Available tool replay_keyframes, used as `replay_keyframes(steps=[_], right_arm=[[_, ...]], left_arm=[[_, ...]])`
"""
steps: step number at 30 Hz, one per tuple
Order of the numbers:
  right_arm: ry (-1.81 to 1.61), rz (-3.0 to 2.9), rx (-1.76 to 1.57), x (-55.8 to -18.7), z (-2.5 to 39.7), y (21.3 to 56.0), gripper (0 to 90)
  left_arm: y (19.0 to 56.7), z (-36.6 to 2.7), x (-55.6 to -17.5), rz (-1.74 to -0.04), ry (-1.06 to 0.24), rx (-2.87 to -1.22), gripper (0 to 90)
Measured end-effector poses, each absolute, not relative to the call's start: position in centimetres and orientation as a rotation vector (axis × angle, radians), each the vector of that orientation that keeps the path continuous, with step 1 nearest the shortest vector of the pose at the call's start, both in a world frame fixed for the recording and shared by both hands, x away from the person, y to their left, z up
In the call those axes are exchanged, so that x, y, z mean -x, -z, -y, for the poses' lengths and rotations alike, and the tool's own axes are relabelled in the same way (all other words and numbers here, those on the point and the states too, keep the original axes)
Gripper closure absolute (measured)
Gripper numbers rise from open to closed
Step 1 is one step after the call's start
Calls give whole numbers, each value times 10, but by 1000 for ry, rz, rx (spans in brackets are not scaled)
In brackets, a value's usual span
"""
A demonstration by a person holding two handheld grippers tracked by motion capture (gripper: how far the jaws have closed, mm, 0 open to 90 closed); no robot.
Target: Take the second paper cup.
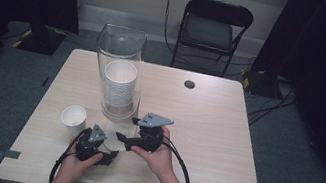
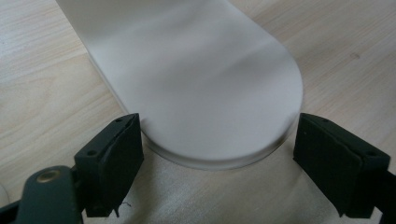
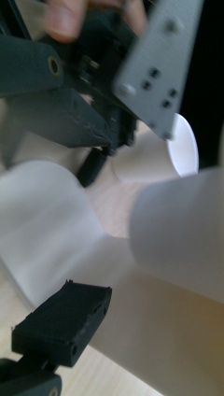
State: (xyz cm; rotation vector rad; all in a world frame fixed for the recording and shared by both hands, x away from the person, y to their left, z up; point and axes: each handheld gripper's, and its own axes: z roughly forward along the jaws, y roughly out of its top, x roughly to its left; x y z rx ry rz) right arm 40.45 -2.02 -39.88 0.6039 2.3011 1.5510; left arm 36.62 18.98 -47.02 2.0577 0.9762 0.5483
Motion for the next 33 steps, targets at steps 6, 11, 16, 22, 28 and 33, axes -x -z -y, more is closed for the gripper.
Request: replay_keyframes(steps=[6, 11, 16, 22, 28, 33], right_arm=[[-1669, -2222, -615, -413, 14, 396, 270], [-1753, -2171, -652, -417, 9, 395, 281], [-1766, -2171, -678, -421, 4, 394, 312], [-1706, -2181, -623, -421, 2, 392, 338], [-1718, -2164, -626, -420, 2, 399, 356], [-1586, -2333, -673, -425, 9, 440, 900]], left_arm=[[470, -190, -367, -975, -543, -2058, 152], [470, -190, -367, -973, -542, -2058, 152], [470, -190, -367, -974, -542, -2057, 152], [470, -190, -366, -975, -544, -2056, 153], [470, -189, -365, -984, -545, -2054, 155], [470, -189, -363, -973, -544, -2061, 158]])
